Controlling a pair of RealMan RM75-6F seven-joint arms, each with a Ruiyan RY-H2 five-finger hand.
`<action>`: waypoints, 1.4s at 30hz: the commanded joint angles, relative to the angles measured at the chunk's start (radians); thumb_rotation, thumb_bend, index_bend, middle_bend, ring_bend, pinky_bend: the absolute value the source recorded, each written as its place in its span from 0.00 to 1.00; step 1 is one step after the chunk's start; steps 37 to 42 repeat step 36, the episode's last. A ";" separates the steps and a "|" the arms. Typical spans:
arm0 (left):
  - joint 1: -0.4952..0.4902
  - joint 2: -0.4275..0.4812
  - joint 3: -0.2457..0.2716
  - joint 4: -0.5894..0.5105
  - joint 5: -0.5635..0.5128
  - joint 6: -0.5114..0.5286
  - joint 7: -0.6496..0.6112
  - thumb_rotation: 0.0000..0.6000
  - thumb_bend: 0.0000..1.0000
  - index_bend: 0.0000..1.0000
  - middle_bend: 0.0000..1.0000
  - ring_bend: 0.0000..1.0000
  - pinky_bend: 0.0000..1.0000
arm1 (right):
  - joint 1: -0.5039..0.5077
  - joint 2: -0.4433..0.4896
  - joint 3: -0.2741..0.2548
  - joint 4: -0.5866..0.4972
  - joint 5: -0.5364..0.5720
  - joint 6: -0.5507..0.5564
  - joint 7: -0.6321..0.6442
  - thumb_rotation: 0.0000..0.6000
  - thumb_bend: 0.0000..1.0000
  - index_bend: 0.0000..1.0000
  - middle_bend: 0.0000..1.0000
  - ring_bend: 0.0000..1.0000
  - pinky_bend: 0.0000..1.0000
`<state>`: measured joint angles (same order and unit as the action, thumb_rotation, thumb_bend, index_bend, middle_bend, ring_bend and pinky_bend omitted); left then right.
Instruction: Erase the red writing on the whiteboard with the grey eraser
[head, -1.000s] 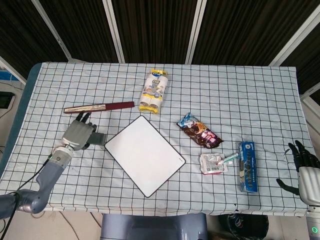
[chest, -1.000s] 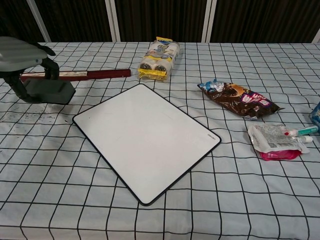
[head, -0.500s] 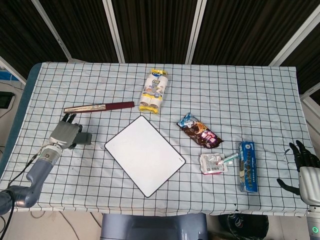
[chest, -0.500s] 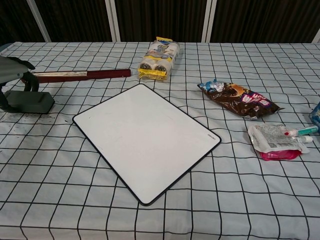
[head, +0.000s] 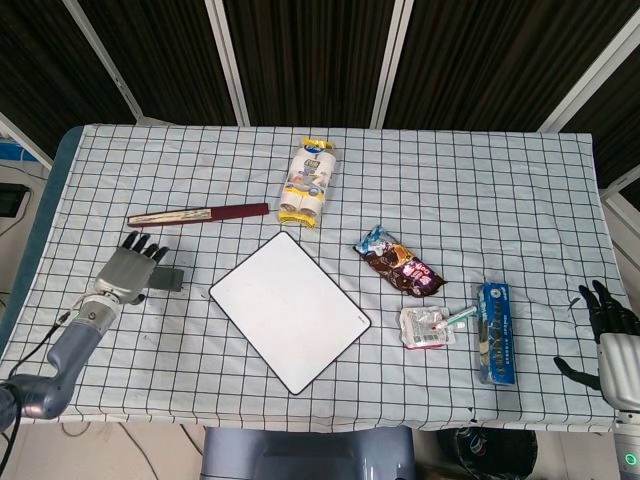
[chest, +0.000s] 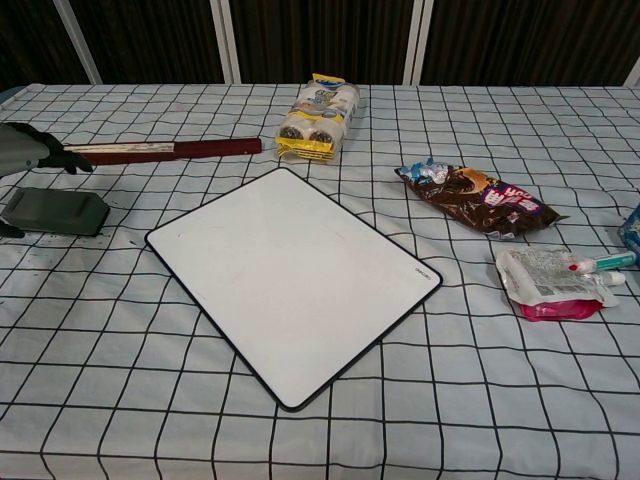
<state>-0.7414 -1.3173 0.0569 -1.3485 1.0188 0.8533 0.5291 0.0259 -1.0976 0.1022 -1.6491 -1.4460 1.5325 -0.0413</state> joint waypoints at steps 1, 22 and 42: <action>0.007 0.048 -0.008 -0.070 -0.008 0.032 0.023 1.00 0.15 0.02 0.08 0.00 0.01 | 0.000 0.000 0.000 0.000 0.000 0.001 0.000 1.00 0.11 0.01 0.04 0.14 0.19; 0.314 0.348 0.055 -0.486 0.317 0.562 -0.075 1.00 0.15 0.00 0.00 0.00 0.01 | -0.001 0.000 0.002 -0.001 -0.008 0.011 0.002 1.00 0.11 0.01 0.04 0.14 0.19; 0.471 0.371 0.094 -0.397 0.520 0.695 -0.323 1.00 0.15 0.00 0.00 0.00 0.01 | -0.003 0.000 0.002 0.000 -0.014 0.017 0.004 1.00 0.11 0.01 0.04 0.14 0.19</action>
